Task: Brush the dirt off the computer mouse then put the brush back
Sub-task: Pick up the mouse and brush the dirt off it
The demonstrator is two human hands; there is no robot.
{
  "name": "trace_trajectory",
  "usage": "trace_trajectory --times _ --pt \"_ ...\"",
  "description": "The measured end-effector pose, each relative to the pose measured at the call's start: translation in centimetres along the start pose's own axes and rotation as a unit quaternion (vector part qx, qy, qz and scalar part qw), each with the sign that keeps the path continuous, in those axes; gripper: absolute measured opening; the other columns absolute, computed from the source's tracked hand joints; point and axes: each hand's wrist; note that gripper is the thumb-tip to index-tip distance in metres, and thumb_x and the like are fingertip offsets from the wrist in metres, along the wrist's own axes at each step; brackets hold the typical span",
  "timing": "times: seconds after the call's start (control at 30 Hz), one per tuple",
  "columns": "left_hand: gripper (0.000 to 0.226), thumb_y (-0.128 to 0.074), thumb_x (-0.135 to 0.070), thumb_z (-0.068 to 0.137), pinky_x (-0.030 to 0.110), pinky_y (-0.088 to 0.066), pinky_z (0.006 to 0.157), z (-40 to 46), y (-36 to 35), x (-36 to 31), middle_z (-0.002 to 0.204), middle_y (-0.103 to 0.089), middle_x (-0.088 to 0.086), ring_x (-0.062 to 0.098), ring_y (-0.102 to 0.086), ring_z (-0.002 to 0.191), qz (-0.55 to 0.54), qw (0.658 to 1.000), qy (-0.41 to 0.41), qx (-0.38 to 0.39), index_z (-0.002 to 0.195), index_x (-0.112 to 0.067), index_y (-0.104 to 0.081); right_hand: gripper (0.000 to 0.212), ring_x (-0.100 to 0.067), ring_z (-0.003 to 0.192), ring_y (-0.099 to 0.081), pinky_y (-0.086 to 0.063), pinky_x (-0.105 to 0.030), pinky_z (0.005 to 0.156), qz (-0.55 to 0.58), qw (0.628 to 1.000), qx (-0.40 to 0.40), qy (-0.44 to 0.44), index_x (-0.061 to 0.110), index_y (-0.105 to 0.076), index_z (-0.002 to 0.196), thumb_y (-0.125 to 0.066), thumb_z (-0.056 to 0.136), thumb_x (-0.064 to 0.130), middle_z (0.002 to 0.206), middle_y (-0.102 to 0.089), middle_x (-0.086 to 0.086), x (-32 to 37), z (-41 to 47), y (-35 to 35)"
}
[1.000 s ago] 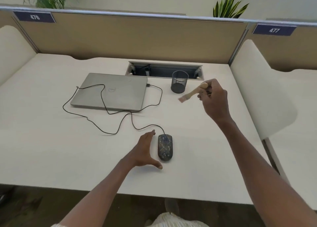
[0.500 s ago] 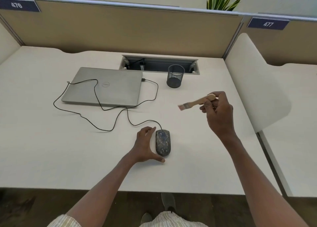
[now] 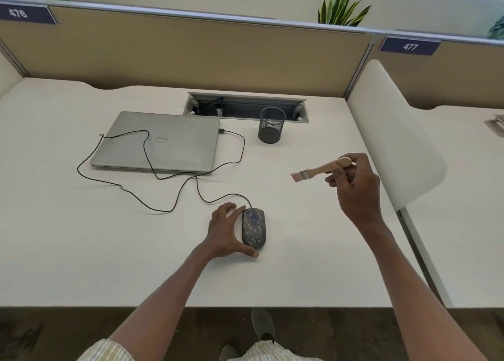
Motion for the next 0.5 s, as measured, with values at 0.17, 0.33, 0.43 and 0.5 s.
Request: trace_trajectory --times 0.17,0.33,0.43,0.5 --pt "0.136 -0.081 -0.079 0.03 0.029 -0.019 0.117 -0.1 -0.1 0.0 0.149 -0.022 -0.008 0.016 -0.019 0.141 0.0 1.0 -0.003 -0.014 0.151 -0.038 -0.036 0.013 -0.005 0.069 -0.073 -0.059 -0.032 0.066 -0.005 1.0 -0.005 -0.001 0.027 -0.049 0.103 -0.057 0.099 0.018 0.08 -0.072 0.016 0.1 -0.5 0.6" --pt "0.133 -0.081 -0.078 0.03 0.029 -0.021 0.116 -0.3 -0.3 -0.1 0.148 -0.026 -0.008 0.015 -0.022 0.14 -0.008 0.999 -0.011 -0.031 0.149 -0.033 -0.041 0.011 -0.008 0.071 -0.074 -0.062 -0.038 0.067 -0.005 1.0 -0.004 0.004 0.027 -0.049 0.103 -0.057 0.099 0.019 0.08 -0.073 0.014 0.8 -1.1 1.0" --pt "0.131 -0.083 -0.073 0.031 0.031 -0.026 0.118 -0.6 -0.1 -0.1 0.146 -0.027 -0.009 0.015 -0.023 0.138 -0.029 0.999 -0.01 -0.034 0.148 -0.029 -0.042 0.01 -0.007 0.072 -0.074 -0.061 -0.033 0.067 -0.004 1.0 -0.002 0.004 0.026 -0.05 0.103 -0.058 0.099 0.02 0.077 -0.073 0.018 1.2 -1.8 1.2" --pt "0.13 -0.085 -0.07 0.032 0.033 -0.03 0.118 -0.9 0.2 -0.2 0.141 -0.026 -0.011 0.014 -0.021 0.135 -0.053 0.998 -0.006 -0.038 0.148 -0.026 -0.042 0.012 -0.006 0.071 -0.074 -0.06 -0.03 0.067 -0.002 1.0 -0.003 0.003 0.026 -0.05 0.103 -0.058 0.1 0.019 0.077 -0.073 0.017 1.4 -2.2 1.4"
Point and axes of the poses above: each hand's wrist, its own z-axis towards the middle knuckle, its own y-axis out of the back of the hand, x = y × z
